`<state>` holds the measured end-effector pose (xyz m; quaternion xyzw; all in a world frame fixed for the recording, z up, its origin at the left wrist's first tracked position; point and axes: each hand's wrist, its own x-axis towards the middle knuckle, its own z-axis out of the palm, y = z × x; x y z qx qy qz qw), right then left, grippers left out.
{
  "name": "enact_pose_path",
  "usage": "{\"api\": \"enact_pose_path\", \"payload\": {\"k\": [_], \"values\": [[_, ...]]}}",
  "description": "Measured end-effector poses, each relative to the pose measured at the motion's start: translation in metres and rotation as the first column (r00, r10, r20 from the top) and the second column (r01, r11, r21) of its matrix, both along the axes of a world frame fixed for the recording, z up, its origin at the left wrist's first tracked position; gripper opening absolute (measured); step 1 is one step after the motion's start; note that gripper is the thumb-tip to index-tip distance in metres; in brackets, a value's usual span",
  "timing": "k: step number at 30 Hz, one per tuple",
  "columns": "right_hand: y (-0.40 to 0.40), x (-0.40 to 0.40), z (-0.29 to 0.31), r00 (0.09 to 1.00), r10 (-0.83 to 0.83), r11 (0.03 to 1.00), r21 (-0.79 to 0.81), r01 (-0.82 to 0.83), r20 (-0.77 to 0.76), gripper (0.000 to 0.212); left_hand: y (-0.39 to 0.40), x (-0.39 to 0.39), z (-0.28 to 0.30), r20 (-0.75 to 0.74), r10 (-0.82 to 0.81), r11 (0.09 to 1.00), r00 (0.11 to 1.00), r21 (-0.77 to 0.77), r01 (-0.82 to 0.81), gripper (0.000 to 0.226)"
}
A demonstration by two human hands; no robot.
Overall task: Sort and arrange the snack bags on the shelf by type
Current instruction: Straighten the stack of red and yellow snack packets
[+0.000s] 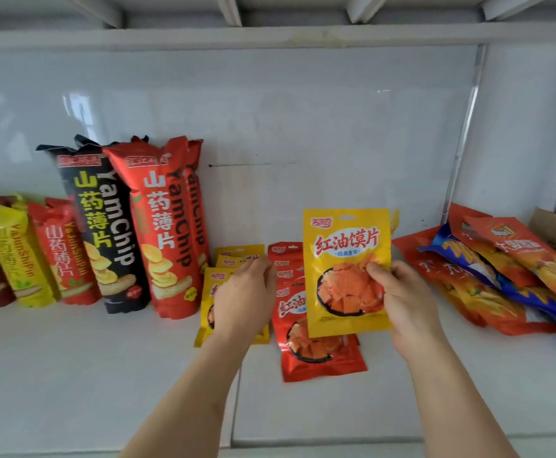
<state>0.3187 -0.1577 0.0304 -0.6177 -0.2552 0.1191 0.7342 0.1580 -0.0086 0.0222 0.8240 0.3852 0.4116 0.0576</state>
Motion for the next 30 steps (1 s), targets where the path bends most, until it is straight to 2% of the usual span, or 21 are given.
{"api": "enact_pose_path", "payload": {"k": [4,8,12,16,18,23,26,30], "values": [[0.006,-0.033,0.011,0.997,0.076,0.997,0.031,-0.075,-0.023,0.017,0.008,-0.029,-0.01,-0.032,-0.007,0.999,0.999,0.035,0.008,0.025],[0.022,-0.07,-0.003,0.979,0.172,0.985,0.027,-0.17,-0.106,0.009,0.019,-0.061,-0.021,-0.068,-0.004,0.996,0.998,0.086,0.009,0.021],[0.041,-0.099,-0.022,0.962,0.243,0.968,-0.038,-0.25,-0.123,0.003,0.031,-0.09,-0.033,-0.101,0.01,0.988,0.995,0.155,0.006,0.016],[0.062,-0.125,-0.027,0.951,0.277,0.953,-0.086,-0.29,-0.14,0.009,0.042,-0.123,-0.042,-0.1,0.083,0.989,0.992,0.13,-0.069,0.012],[0.072,-0.134,-0.033,0.949,0.281,0.939,-0.161,-0.303,-0.144,0.008,0.048,-0.137,-0.047,-0.082,0.096,0.99,0.992,0.11,-0.087,0.01],[0.089,-0.147,-0.052,0.986,0.166,0.867,-0.471,-0.163,-0.036,0.02,0.055,-0.156,-0.056,-0.066,0.154,0.985,0.986,0.093,-0.147,0.014],[0.096,-0.149,-0.055,0.99,0.088,0.819,-0.573,-0.01,0.108,0.027,0.056,-0.157,-0.059,-0.06,0.144,0.985,0.988,0.11,-0.137,0.014],[0.102,-0.154,-0.056,0.953,0.021,0.725,-0.661,0.195,0.304,0.029,0.048,-0.15,-0.057,-0.01,0.107,0.986,0.994,0.129,-0.105,0.018]]}}
